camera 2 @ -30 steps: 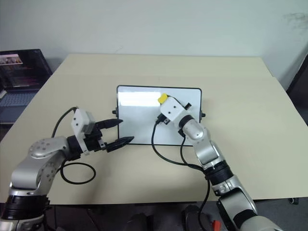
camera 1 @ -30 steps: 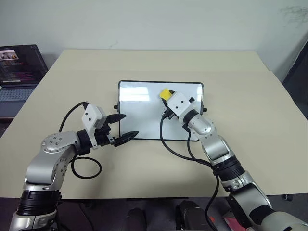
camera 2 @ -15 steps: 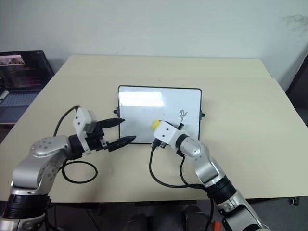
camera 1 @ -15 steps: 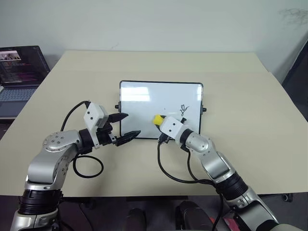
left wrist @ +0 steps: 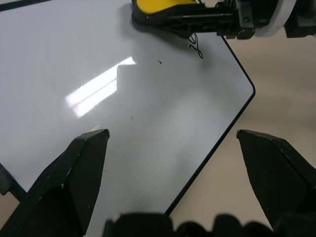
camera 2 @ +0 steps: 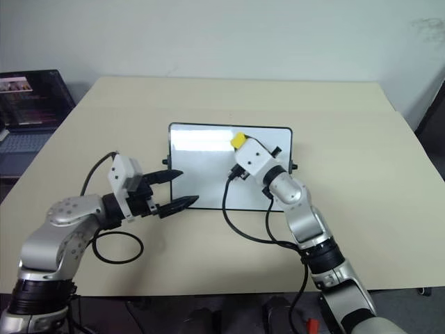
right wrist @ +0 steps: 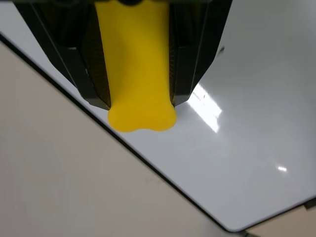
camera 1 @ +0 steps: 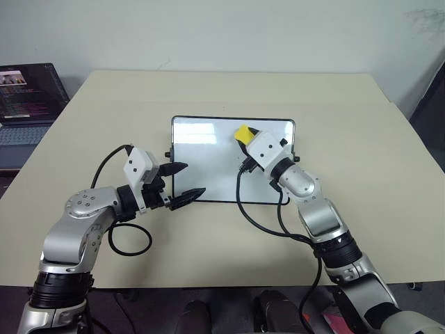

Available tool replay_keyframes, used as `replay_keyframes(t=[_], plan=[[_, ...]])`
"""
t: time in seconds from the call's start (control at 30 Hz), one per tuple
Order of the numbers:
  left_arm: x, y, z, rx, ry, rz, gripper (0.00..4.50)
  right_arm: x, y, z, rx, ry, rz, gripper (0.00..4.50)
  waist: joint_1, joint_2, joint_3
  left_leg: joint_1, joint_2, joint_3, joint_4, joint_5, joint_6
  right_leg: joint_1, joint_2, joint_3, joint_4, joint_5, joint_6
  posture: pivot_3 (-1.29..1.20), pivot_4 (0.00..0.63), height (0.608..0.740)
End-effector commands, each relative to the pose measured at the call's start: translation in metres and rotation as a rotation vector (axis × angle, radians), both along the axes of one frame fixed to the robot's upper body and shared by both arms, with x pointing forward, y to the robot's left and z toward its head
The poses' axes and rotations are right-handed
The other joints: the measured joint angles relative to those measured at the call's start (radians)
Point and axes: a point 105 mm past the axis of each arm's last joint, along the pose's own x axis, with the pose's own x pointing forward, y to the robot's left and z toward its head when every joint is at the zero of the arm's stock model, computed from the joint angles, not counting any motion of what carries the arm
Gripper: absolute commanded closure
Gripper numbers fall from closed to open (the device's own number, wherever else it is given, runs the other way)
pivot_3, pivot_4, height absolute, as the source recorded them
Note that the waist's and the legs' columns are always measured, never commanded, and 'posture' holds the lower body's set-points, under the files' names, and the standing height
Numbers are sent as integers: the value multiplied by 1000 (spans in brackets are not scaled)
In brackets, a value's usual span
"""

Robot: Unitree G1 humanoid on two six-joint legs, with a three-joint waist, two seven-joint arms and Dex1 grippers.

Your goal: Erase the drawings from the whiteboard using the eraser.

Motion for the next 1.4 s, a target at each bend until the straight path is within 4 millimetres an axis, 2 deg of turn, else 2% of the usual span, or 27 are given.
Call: replay_keyframes(t=[0.03, 0.17, 0.27, 0.37, 0.43, 0.53, 0.63, 0.77, 0.93, 1.1, 1.27, 1.4], plan=[[0, -2, 12, -10, -47, -15, 0, -12, 11, -25, -54, 100, 75, 3199, 0, 0, 0, 0, 0, 0, 0, 0, 0, 0, 0, 0, 0, 0, 0, 0, 150, 740], [0, -2, 12, -10, -44, -16, 0, -28, 11, -71, -140, 289, 84, 3199, -1, 0, 0, 2, 0, 0, 0, 0, 0, 1, 0, 0, 1, 0, 0, 0, 150, 740], [0, -2, 12, -11, -43, -18, 0, -34, 10, -85, -158, 385, 75, 3199, 0, 0, 0, 3, 0, 0, 2, 0, 0, 2, 0, 0, 3, 0, 0, 0, 150, 740], [0, -2, 12, -11, -44, -19, 0, -37, 9, -89, -160, 431, 69, 3199, 0, -1, -1, 4, -1, 0, 3, 1, 0, 3, 2, 0, 4, 0, 0, 0, 150, 740], [0, -2, 12, -11, -45, -20, 0, -39, 13, -85, -149, 426, 88, 3199, 0, -1, -1, 4, -1, -1, 3, 2, -1, 3, 2, 0, 4, 1, 1, 0, 150, 740], [0, -3, 12, -11, -47, -21, 0, -43, 28, -53, -71, 304, 169, 3199, 0, -1, 0, 4, -1, -1, 3, 2, -2, 3, 3, 0, 4, 1, 1, 0, 150, 740], [0, -3, 12, -13, -48, -23, 0, -47, 33, -26, 5, 212, 213, 3199, 0, 0, 0, 2, -1, -1, 2, 2, -2, 2, 3, 0, 4, 1, 1, 0, 150, 740], [-1, -4, 12, -16, -51, -30, 0, -53, 26, 1, 108, 113, 236, 3199, 1, 0, 0, 0, 0, -1, 0, 2, -3, 0, 3, 0, 1, 0, 1, 0, 150, 740], [-3, -8, 15, -25, -68, -42, 0, -60, 7, 16, 185, 47, 211, 3199, 3, 0, 0, -3, 0, -2, -1, 1, -3, 0, 0, -2, -4, 0, 0, 0, 150, 740], [-2, -11, 18, -42, -79, -42, 0, -70, -12, 22, 230, 10, 163, 3199, 3, 0, 0, -3, 0, -2, -1, 1, -3, 0, -1, -2, -3, 0, 0, 0, 150, 740], [-1, -14, 20, -63, -87, -43, 0, -82, -38, 5, 233, 30, 74, 3199, 3, 0, 0, -3, -1, -2, -1, 1, -3, 0, 0, -3, -3, -1, 0, 0, 150, 740], [0, -16, 18, -75, -79, -39, 0, -89, -49, -10, 235, 65, 25, 3199, 3, 0, 0, -3, -1, -2, 0, 1, -3, 0, 0, -2, -3, -1, 1, 0, 150, 740]])
